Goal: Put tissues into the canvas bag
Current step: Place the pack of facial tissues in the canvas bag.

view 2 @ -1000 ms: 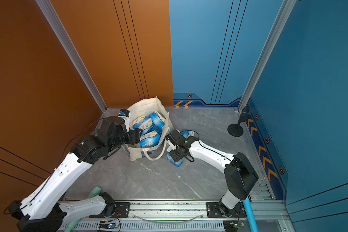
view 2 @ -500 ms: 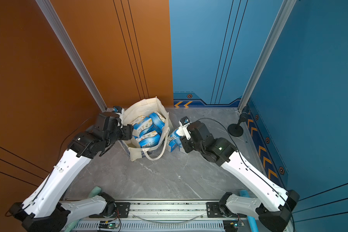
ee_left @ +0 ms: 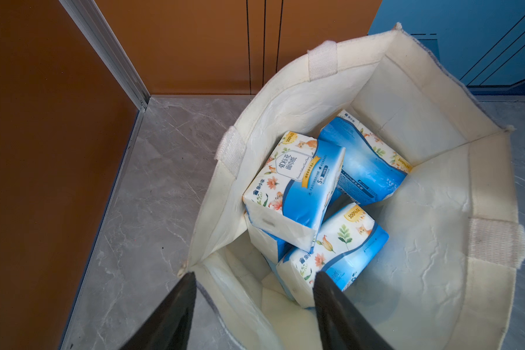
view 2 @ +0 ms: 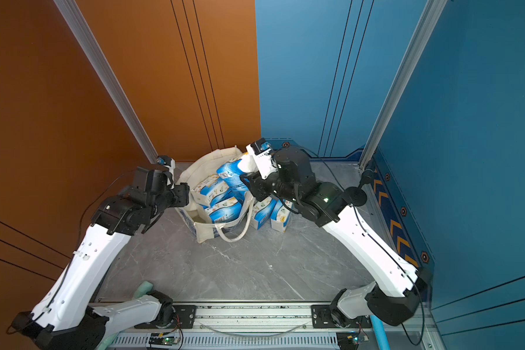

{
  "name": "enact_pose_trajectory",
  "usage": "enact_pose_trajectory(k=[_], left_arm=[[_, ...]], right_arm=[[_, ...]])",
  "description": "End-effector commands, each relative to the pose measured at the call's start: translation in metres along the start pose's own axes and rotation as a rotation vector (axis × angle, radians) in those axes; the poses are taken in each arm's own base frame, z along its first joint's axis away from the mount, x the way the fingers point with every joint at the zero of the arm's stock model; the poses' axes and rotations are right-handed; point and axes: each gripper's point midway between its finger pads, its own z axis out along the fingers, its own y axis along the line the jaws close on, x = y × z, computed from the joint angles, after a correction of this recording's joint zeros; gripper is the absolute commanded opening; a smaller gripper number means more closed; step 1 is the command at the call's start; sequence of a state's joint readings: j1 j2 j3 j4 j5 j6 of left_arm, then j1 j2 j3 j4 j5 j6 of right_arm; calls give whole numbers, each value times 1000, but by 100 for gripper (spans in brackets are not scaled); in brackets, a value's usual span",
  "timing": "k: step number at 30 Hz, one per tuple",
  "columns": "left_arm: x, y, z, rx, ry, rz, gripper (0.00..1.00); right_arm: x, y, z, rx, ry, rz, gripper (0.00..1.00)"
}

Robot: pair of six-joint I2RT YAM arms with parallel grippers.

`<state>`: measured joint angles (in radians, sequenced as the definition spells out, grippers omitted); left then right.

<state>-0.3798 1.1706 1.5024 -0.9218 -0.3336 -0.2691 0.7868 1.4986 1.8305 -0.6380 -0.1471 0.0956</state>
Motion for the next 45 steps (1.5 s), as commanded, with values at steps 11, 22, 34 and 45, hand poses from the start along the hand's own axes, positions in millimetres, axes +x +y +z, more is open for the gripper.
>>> enact_pose_trajectory(k=[11,22,34,45], left_arm=[[-1,4,14,-1,58,25,63],[1,7,27,0,91,32,63],[5,14,49,-72,139,76,59],[-3,21,46,-103,118,87,59]], right_arm=[[81,12,94,-103,391,-6,37],[109,24,137,-253,500,138,37],[145,-27,165,-29,599,149,48],[133,-53,159,146,563,67,83]])
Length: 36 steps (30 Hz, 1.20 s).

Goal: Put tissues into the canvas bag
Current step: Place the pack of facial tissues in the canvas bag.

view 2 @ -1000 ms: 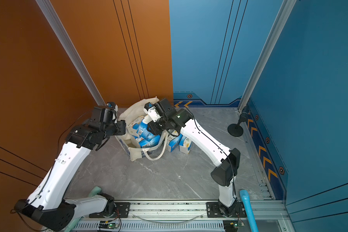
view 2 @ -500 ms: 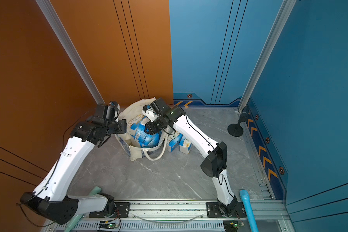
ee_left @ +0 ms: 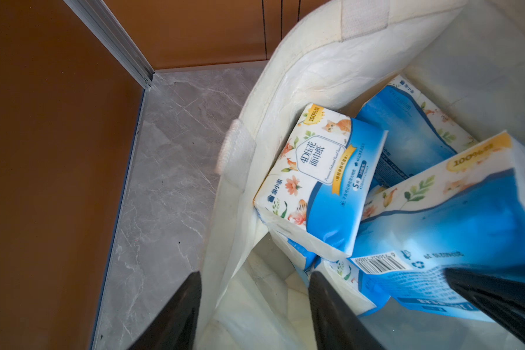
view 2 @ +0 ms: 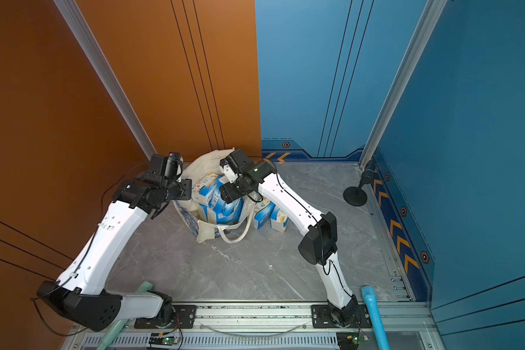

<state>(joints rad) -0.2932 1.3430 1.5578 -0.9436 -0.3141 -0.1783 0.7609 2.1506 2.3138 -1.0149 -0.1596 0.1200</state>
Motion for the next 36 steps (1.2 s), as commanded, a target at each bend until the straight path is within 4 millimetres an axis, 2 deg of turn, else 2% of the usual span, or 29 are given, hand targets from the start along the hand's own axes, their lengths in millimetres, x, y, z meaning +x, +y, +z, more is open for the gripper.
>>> enact_pose_trajectory(k=[1,13,20,26,29,31,36], left_arm=[[-8,9,-6,-26,-16,7,59],[-8,3,10,-4,23,12,57],[-10,0,16,-2,31,19,52],[-14,-1,18,0,31,22,52],[-15,-2,21,0,36,28,52],[-14,-3,22,1,40,29,52],[-15,-3,21,4,37,30,51]], right_arm=[[2,-11,-3,90,13,-18,85],[-31,-9,-41,137,-117,-53,93],[-44,-18,-48,163,-172,-44,93],[-64,-31,-66,186,-257,-12,93],[-70,-31,-81,182,-294,-4,93],[-70,-27,-99,176,-323,-2,93],[-63,-27,-133,179,-410,5,92]])
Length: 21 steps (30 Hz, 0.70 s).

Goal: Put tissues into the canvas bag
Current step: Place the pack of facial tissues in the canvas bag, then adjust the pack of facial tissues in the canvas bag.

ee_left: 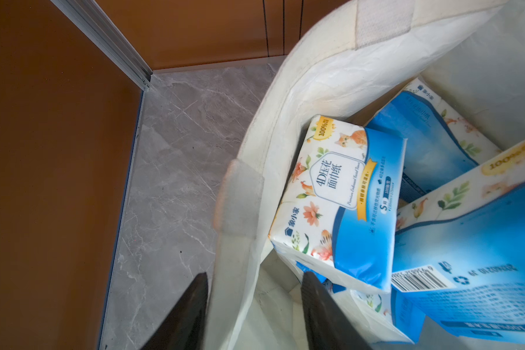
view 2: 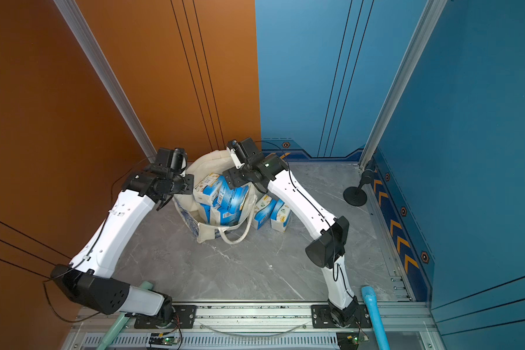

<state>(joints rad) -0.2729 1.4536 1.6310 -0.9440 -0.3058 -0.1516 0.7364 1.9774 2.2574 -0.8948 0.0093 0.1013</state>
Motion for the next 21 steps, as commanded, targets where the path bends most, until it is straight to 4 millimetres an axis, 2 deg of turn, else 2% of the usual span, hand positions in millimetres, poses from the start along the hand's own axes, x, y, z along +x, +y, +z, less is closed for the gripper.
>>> enact_pose_trajectory(k=[1,3,5,6,8,10,11,15,21], left_arm=[[-5,0,-5,18,-6,8,51],[-7,-1,-8,30,-16,8,51],[-10,-3,-13,39,-29,10,50],[-11,-5,-17,44,-38,13,50],[-14,-9,-24,61,-55,19,48],[-17,-18,-31,94,-71,30,45],[-18,-25,-34,117,-77,36,42],[-21,-56,-45,203,-90,75,33],[-23,-107,-57,316,-100,150,32]], right_arm=[[-30,-11,-55,31,-172,29,91],[-25,-21,-72,45,-205,51,85],[-14,-24,-80,49,-195,67,80],[-6,-42,-81,78,-180,96,74],[10,-49,-80,81,-149,121,62],[22,-52,-76,81,-123,141,55],[38,-53,-66,78,-79,149,52],[56,-44,-50,18,-26,181,49],[62,-34,-31,-39,9,207,48]])
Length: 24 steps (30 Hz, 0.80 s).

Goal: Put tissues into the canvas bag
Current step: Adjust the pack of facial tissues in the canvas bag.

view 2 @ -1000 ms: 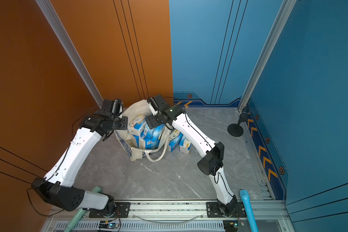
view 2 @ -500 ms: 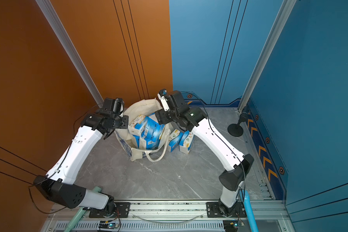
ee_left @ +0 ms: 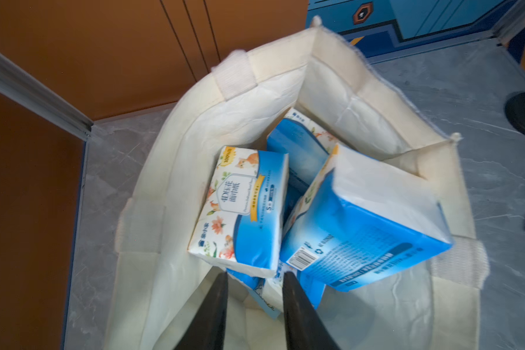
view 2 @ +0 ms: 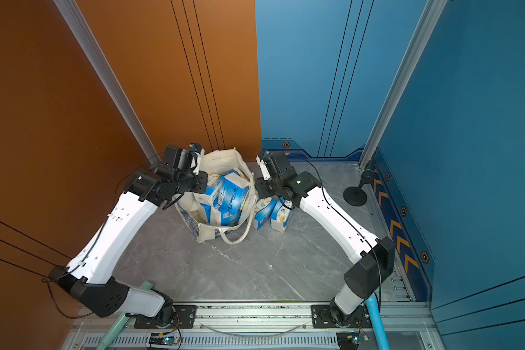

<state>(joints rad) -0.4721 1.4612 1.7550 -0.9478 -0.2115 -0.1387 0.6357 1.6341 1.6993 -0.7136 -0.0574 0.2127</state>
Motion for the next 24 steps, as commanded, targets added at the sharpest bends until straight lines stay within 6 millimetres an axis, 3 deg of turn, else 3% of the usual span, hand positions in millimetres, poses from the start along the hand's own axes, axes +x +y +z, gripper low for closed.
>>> enact_pose_trajectory(k=[1,5,9,15,20,24], left_arm=[[-4,-27,2,76,11,33,32],[1,-41,11,93,37,55,32],[7,-49,19,99,61,64,29],[8,-71,20,129,63,95,21],[8,-91,21,161,64,121,20],[12,-96,28,170,84,125,19]], right_arm=[[-6,12,3,-61,-17,32,48],[-3,15,12,-81,2,40,47],[2,16,20,-91,24,44,38],[9,21,31,-113,58,58,15],[3,28,15,-126,27,45,0],[-9,36,-9,-147,-30,30,0]])
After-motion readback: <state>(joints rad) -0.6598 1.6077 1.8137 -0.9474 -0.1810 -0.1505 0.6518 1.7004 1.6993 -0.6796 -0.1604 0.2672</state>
